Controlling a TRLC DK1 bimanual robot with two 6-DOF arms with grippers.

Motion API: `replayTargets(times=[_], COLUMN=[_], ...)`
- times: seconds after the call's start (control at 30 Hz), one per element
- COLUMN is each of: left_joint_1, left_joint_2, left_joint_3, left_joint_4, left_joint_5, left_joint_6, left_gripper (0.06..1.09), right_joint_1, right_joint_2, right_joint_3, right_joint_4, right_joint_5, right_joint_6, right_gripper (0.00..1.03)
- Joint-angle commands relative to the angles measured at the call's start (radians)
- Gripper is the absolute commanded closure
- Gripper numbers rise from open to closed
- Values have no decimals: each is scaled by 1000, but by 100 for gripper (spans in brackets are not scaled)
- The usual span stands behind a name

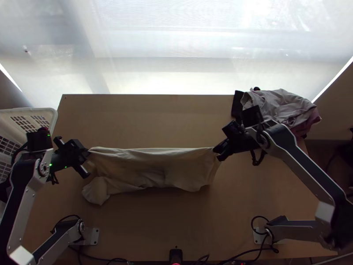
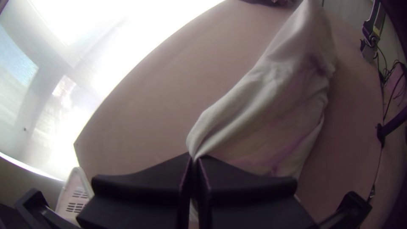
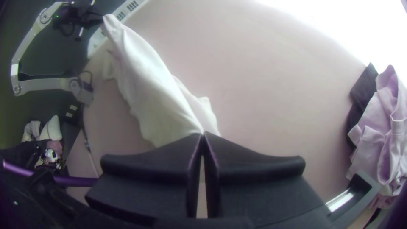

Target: Fold the t-shirt

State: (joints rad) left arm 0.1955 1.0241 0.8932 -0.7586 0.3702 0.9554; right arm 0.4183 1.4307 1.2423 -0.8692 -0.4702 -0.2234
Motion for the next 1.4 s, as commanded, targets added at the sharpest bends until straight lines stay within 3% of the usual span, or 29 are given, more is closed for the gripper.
replayTargets(times=[0.0,0.2,0.27,0.37,0.43,0.63,0.77,0.93,1.03,1.37], left_joint_1=[-27,-56,-61,-65,-68,-73,-71,-70,-61,39], left_joint_2=[179,182,174,156,151,137,120,114,113,67], left_joint_3=[-103,-139,-139,-143,-149,-154,-149,-152,-151,-149], left_joint_4=[145,142,134,114,111,108,107,104,104,73], left_joint_5=[-13,-13,-13,-13,-13,-13,-13,-13,-14,-14], left_joint_6=[-32,-40,-44,-46,-46,-47,-52,-52,-44,22], left_gripper=[105,105,105,105,105,105,105,105,105,105], right_joint_1=[-3,4,20,47,71,212,352,438,441,310], right_joint_2=[228,425,478,525,527,427,418,447,491,496], right_joint_3=[25,154,207,292,322,330,398,493,487,382], right_joint_4=[137,171,124,-22,-100,-223,-309,-330,-340,-234], right_joint_5=[97,114,114,122,154,171,246,265,335,375], right_joint_6=[13,15,18,32,36,4,-10,-5,-25,-34], right_gripper=[100,97,73,26,6,5,5,5,5,5])
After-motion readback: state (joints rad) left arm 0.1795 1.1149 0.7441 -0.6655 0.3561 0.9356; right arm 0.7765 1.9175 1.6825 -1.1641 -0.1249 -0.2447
